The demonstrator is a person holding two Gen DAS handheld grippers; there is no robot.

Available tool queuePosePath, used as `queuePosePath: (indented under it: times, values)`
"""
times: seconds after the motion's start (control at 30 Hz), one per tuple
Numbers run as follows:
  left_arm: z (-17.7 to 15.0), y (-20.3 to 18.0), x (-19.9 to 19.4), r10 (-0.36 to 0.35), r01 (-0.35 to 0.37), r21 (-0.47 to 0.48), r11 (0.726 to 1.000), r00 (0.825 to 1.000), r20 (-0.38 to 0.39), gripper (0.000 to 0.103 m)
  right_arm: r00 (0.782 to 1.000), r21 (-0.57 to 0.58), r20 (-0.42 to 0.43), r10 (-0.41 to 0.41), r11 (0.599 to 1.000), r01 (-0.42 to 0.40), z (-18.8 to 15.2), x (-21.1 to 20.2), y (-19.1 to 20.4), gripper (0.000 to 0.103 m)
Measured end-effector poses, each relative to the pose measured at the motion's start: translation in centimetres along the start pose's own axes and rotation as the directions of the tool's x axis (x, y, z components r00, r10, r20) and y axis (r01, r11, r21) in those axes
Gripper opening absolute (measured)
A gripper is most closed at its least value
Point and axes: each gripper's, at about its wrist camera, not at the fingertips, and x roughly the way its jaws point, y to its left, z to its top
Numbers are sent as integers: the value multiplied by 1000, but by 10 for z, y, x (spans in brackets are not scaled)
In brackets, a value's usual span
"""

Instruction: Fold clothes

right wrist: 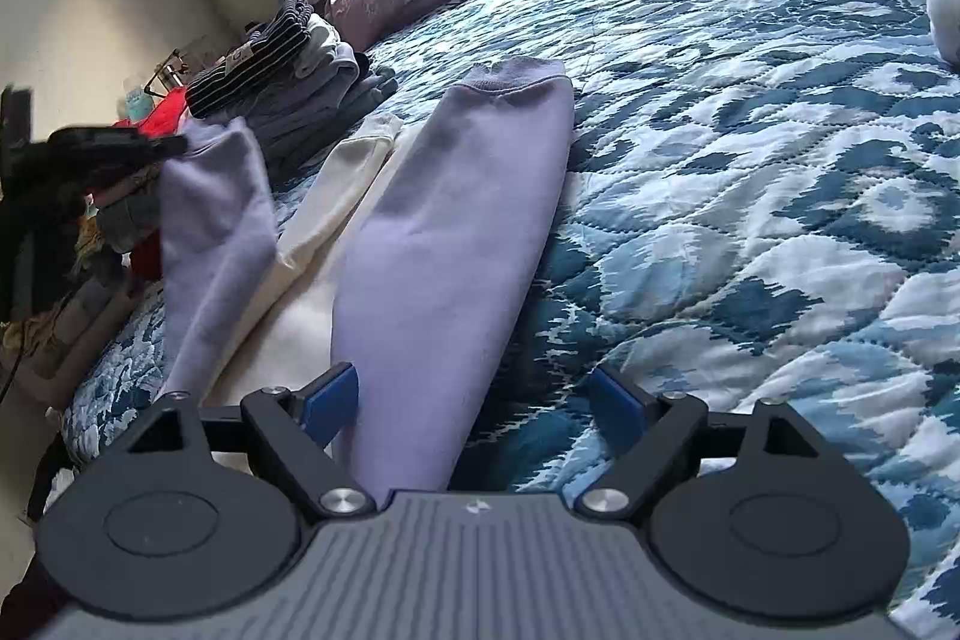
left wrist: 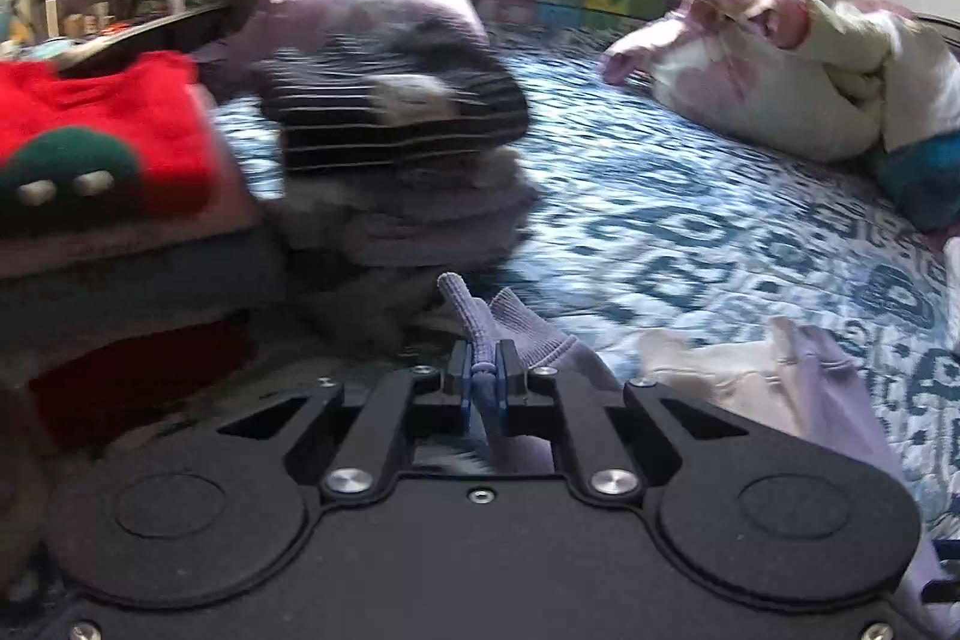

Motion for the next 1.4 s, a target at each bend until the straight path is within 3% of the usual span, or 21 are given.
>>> queuePosePath:
  times: [0.27,0.5,0.73,0.93,1.03,1.17,1.3,1.4]
  values:
    - [-31,68,-30,93,-92,-76,993,996,3,6,1000,-29,-4,-14,999,13,-2,1,4,86]
    - [-70,98,-66,169,-163,-121,979,985,39,6,1000,-55,-9,-28,998,27,-4,2,9,87]
    - [-120,127,-64,211,-215,-198,956,977,-41,6,999,-64,-12,-34,997,34,-5,2,11,88]
    - [-144,143,-47,161,-176,-289,941,984,-75,6,999,-69,-15,-39,997,38,-6,1,11,88]
    - [-136,148,-49,106,-107,-336,936,994,-20,6,999,-70,-16,-41,997,40,-6,1,11,88]
    - [-111,141,-51,94,-80,-266,961,995,41,6,999,-75,-18,-46,996,45,-6,2,12,88]
    - [-108,140,-50,100,-70,-256,964,989,105,7,998,-85,-19,-53,995,52,-7,2,13,88]
    - [-119,145,-21,152,-166,-253,953,986,-74,13,998,-88,-19,-56,995,55,-8,2,14,89]
